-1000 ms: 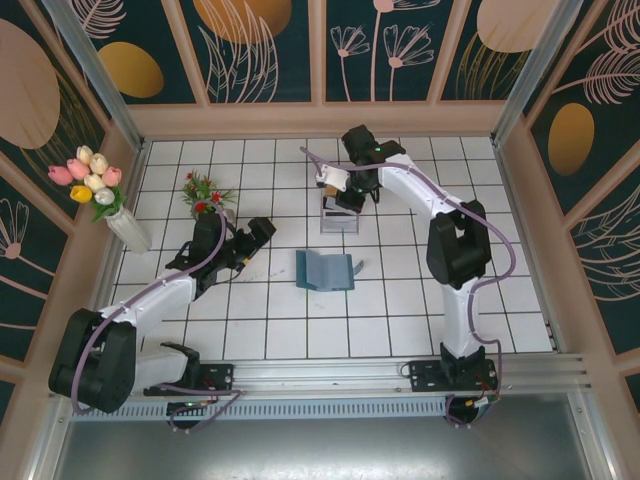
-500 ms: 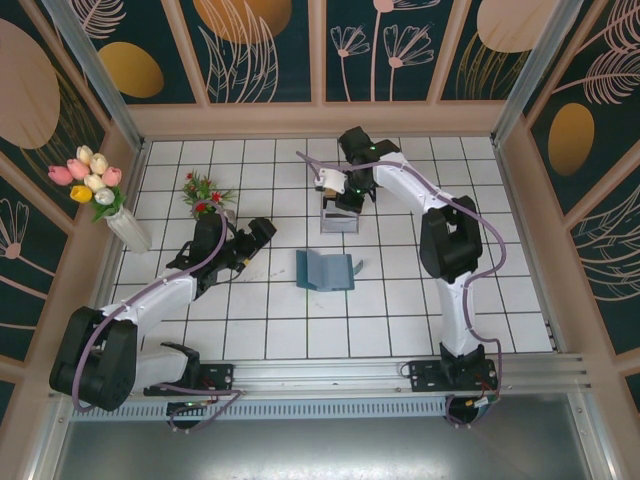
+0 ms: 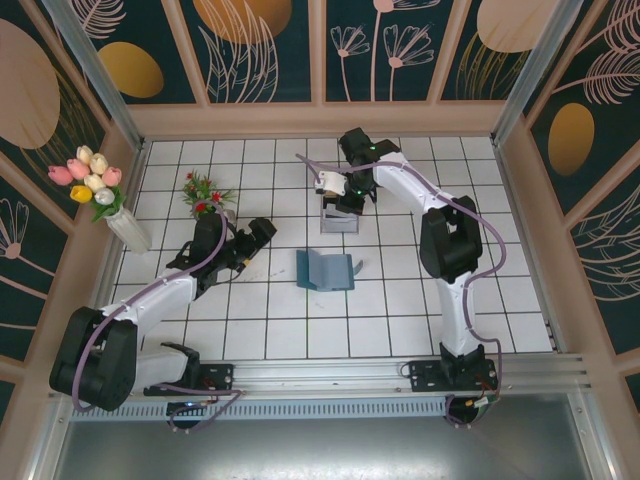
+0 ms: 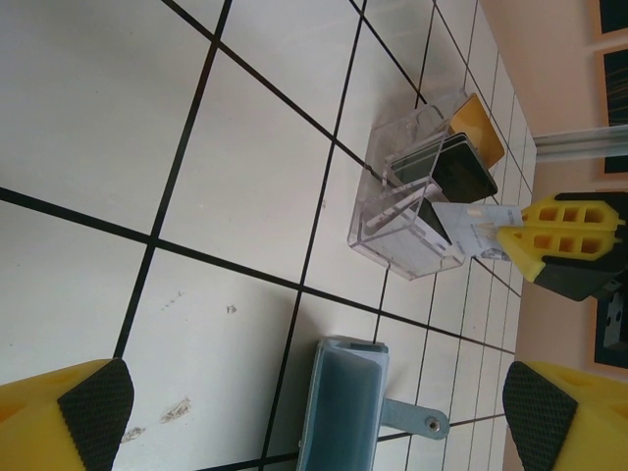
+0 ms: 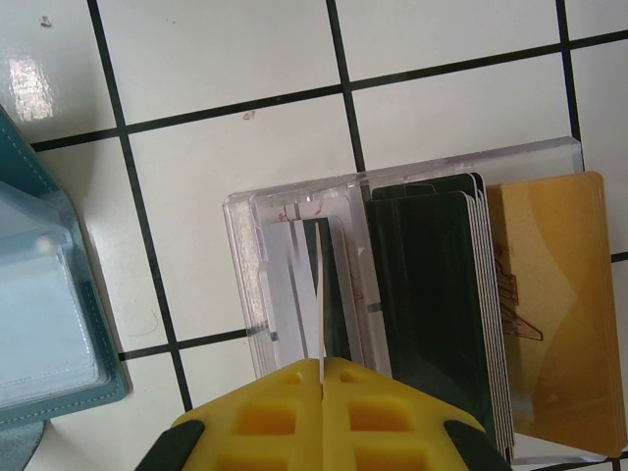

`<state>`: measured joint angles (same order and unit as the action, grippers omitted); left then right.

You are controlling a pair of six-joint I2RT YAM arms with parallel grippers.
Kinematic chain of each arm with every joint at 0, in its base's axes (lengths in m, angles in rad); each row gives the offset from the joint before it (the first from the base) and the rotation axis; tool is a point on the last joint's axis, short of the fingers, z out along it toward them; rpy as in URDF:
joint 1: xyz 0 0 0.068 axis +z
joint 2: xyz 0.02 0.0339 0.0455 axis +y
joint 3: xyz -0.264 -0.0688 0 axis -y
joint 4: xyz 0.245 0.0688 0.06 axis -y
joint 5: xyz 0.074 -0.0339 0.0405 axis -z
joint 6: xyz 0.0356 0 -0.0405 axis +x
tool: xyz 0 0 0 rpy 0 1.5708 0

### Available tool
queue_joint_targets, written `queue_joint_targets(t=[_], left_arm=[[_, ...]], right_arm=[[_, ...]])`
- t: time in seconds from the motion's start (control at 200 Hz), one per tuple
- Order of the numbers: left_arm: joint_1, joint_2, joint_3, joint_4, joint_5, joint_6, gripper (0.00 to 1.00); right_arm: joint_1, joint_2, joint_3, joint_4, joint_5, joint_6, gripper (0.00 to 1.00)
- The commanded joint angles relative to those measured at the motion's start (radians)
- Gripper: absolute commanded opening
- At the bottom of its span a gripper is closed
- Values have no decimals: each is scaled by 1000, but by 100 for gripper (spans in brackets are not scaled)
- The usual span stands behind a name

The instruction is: Take the credit cards out of the card holder

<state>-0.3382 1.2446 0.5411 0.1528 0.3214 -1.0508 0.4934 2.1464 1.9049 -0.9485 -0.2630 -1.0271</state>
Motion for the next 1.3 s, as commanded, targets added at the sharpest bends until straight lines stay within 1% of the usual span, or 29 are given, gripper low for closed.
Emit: queue_joint_targets(t=[0.0, 0.325, 0.445, 0.51, 0.781, 0.886, 0.931, 1.016, 1.076, 1.296], left_arm=[[5, 6, -12, 5, 18, 9, 99], [5, 18, -6, 4, 22, 11, 99], [6, 27, 10, 1, 29, 17, 99], [6, 37, 21, 2, 30, 23, 99], [4, 44, 34, 5, 27, 20, 99], [6, 42, 27, 8, 27, 18, 99], [4, 42, 25, 8, 28, 17, 99], [5, 33, 16, 12, 29, 13, 99], [5, 22, 8, 14, 25, 11, 99], [5, 3, -6, 4, 24, 18, 99]], right_arm=[[2, 3, -1, -29, -27, -34, 0], [6, 30, 0, -41, -17, -32, 0], [7, 51, 39, -78, -26, -34, 4], [8, 50, 33, -79, -25, -32, 8], [22, 75, 42, -70, -6, -16, 11], [22, 86, 51, -70, 13, 1, 14], [21, 83, 56, -70, 17, 9, 17], [19, 85, 95, -80, 18, 31, 24], [17, 95, 140, -107, 15, 48, 27], [-22, 81, 236, -158, -30, 129, 28]])
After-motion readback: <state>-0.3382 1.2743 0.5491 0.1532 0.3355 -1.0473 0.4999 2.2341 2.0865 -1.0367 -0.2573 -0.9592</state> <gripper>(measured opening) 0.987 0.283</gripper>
